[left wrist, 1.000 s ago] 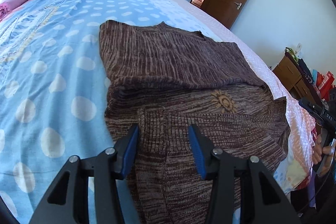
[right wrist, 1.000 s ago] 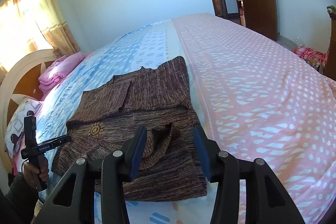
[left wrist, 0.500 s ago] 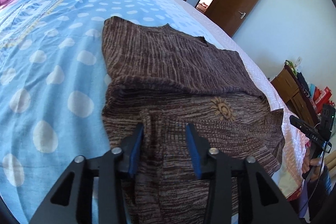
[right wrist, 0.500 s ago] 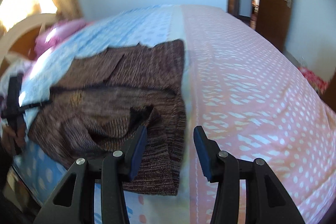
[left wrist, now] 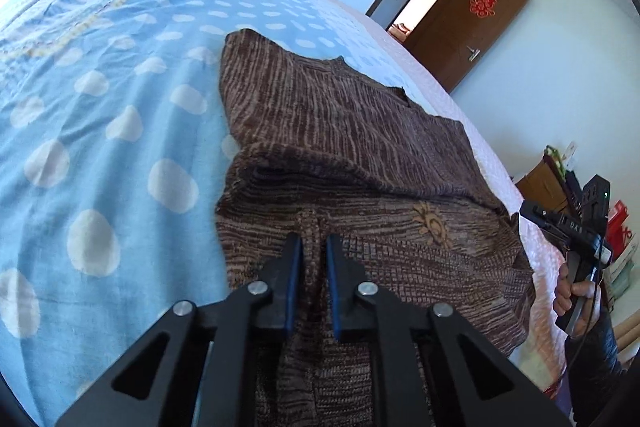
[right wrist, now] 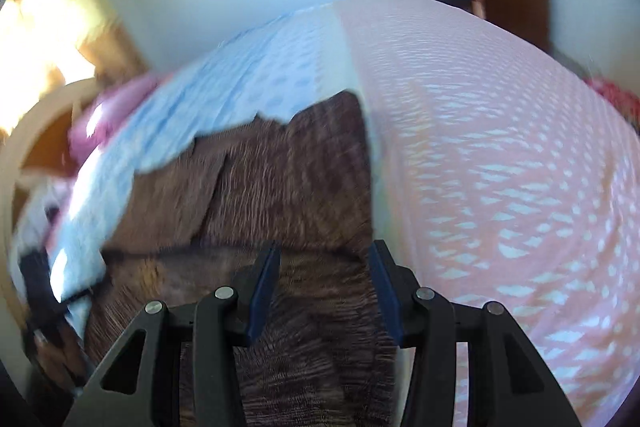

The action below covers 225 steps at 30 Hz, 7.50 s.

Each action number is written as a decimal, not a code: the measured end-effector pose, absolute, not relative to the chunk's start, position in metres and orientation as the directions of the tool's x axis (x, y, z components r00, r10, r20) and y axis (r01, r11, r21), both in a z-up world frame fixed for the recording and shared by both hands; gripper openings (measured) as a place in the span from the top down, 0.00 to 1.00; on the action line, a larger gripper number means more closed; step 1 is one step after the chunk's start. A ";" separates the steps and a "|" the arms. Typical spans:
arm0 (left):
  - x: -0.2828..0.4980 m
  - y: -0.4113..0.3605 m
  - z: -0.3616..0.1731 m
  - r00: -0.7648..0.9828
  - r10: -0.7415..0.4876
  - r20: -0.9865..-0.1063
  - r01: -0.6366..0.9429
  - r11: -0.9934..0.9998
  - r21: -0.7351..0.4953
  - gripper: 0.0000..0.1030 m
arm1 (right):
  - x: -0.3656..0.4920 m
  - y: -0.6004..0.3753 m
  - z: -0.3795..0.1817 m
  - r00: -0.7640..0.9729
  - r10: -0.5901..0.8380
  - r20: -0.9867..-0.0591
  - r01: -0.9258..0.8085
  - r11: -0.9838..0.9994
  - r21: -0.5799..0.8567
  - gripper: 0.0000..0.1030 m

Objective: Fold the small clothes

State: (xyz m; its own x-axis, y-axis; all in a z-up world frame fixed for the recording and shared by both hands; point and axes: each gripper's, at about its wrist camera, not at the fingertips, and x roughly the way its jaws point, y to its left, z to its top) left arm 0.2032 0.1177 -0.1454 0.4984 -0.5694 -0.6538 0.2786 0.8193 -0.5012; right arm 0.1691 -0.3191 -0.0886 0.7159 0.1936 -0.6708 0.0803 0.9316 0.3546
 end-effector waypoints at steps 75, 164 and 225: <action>0.372 0.098 -0.122 0.665 -0.217 -0.714 -0.006 0.955 -0.297 0.67 | 0.313 -0.298 -0.066 0.816 -0.299 -0.495 0.299 0.951 -0.081 0.82; 0.251 0.090 -0.149 0.681 -0.373 -0.630 -0.049 0.836 -0.547 0.77 | 0.188 -0.150 -0.147 0.720 0.259 -0.644 -0.150 0.964 0.220 0.79; 0.227 -0.071 -0.082 0.595 -0.615 -0.517 0.499 0.787 -0.362 0.85 | 0.345 -0.220 -0.053 0.678 0.392 -0.622 -0.211 0.914 0.346 0.91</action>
